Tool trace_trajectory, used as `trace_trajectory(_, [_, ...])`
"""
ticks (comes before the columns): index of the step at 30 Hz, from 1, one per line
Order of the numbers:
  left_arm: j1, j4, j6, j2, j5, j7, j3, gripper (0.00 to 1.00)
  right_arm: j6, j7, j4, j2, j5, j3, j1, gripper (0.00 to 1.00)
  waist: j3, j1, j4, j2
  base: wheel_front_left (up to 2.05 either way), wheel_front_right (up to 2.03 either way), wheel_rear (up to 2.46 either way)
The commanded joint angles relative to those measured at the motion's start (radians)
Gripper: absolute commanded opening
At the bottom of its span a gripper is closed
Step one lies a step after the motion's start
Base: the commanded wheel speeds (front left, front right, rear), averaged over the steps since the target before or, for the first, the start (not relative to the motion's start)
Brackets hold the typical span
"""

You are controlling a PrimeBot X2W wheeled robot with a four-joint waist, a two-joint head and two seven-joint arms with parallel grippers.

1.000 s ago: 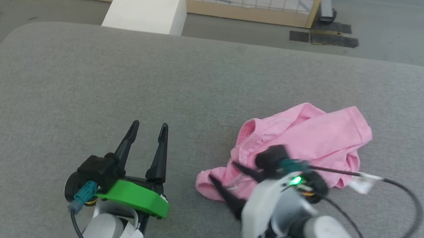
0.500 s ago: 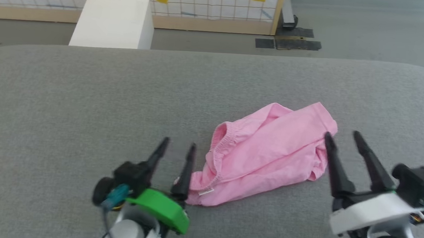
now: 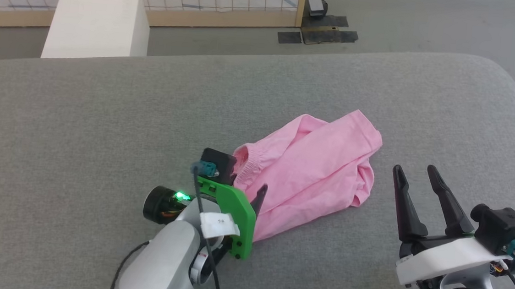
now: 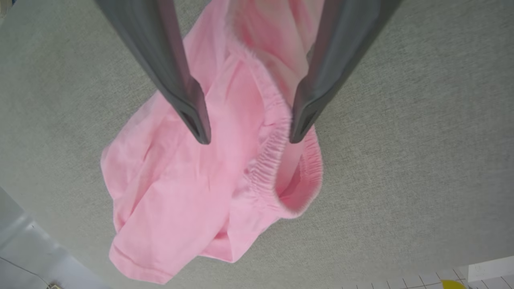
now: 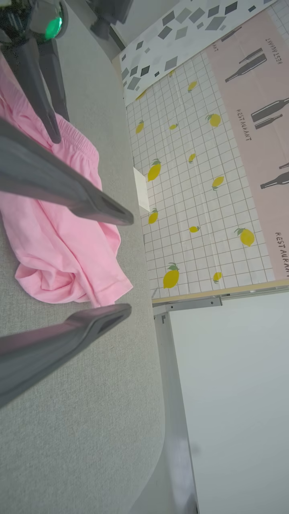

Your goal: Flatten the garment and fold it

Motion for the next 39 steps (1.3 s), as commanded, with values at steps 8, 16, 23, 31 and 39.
trace_trajectory(8, [0.054, -0.198, 0.002, 0.083, -0.016, 0.272, -0.046, 0.46, -0.001, -0.023, 0.015, 0.0, 0.009, -0.009, -0.014, 1.0, 0.011, 0.0, -0.003, -0.0001, 0.0, 0.0, 0.0])
trace_trajectory(16, [0.049, -0.302, 0.0, 0.097, -0.061, 0.222, 0.014, 0.0, -0.001, -0.036, 0.017, 0.0, 0.018, 0.006, -0.038, 1.0, 0.035, 0.0, -0.006, -0.0001, 0.0, 0.0, 0.0])
trace_trajectory(23, [0.008, -0.23, 0.142, 0.104, -0.083, -0.011, 0.245, 0.0, -0.001, -0.039, 0.018, 0.0, 0.018, 0.005, -0.055, 1.0, 0.073, 0.0, -0.025, -0.0001, 0.0, 0.0, 0.0])
trace_trajectory(31, [-0.025, -0.029, 0.217, 0.117, -0.113, -0.184, 0.395, 0.78, -0.001, -0.039, 0.019, 0.0, 0.017, 0.008, -0.073, 1.0, 0.11, 0.0, -0.033, -0.0001, 0.0, 0.0, 0.0])
trace_trajectory(39, [0.062, -0.015, 0.145, 0.084, -0.14, -0.262, 0.368, 1.0, -0.001, -0.032, 0.023, 0.0, 0.009, 0.003, -0.073, 1.0, 0.094, 0.0, -0.004, -0.0001, 0.0, 0.0, 0.0])
